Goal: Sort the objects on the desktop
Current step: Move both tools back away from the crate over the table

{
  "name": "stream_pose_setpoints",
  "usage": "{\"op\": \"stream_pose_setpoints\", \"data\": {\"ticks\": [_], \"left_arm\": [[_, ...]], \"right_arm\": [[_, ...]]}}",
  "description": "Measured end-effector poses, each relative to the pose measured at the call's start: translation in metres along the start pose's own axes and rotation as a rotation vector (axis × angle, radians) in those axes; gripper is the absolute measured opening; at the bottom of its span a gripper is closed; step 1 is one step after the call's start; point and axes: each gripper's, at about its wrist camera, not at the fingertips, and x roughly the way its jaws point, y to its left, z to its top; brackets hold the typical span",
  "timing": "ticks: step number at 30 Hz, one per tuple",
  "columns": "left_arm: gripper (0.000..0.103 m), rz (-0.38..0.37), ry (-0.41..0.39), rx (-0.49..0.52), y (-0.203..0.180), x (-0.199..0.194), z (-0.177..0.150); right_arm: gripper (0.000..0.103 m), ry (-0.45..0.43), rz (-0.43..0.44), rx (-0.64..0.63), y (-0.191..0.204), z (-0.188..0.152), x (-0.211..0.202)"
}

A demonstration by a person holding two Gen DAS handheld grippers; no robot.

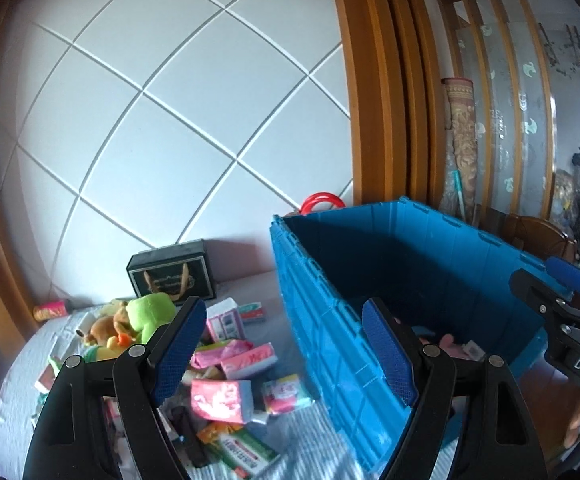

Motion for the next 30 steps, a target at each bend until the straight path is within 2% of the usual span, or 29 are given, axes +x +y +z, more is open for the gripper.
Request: {"op": "stream_pose_setpoints", "data": {"ticks": [9,16,23,30], "left_arm": [[0.081,-0.002,0.038,0.036,0.061,-0.055,-0.043],[0.081,-0.013,0.089,0.047,0.090,-0.074,-0.078],[0.081,-0.008,0.100,0.033,0.100,-0.089,-0.098],[0.081,-0.019,0.087,0.036,0.091,-0.094,-0.102]], "right_arm": [[0.069,-0.006,-0.029,0.027,0.068,-0.026,-0.055],[0.070,-0.003,-0.053,0.049,0.105,-0.054,-0.093],[0.070,0.019,-0.065,0.051,0.113,-0.082,-0.108],[0.070,0.042,-0.092,0.055,0.103,-0.087,-0.113]]}}
